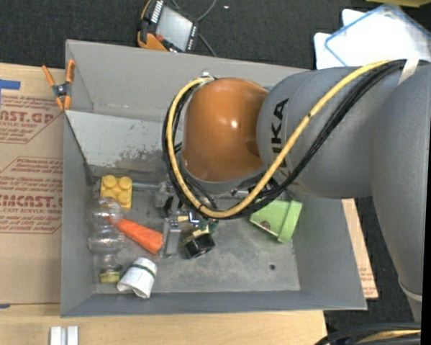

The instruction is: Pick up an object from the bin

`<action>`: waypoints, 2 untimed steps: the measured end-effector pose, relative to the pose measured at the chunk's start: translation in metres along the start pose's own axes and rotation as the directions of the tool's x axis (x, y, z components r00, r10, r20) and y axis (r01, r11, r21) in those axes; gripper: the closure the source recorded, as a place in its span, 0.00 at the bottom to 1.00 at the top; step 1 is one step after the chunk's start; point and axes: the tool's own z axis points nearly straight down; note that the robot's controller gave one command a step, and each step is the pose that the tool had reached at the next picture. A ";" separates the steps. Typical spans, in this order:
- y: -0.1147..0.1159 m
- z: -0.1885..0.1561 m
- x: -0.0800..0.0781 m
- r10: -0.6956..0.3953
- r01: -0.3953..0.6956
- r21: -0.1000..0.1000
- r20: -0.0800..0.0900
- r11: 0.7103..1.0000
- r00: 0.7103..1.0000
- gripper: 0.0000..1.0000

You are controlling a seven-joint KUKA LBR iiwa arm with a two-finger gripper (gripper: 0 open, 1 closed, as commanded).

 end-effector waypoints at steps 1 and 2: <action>-0.001 -0.004 -0.002 0.003 -0.003 -0.001 0.008 1.000 1.000 0.00; -0.020 0.127 -0.021 0.137 -0.137 -0.002 0.004 0.991 0.991 0.00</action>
Offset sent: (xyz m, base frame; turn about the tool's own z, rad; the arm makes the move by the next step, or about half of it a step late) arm 0.0210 -0.0201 -0.1240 0.1379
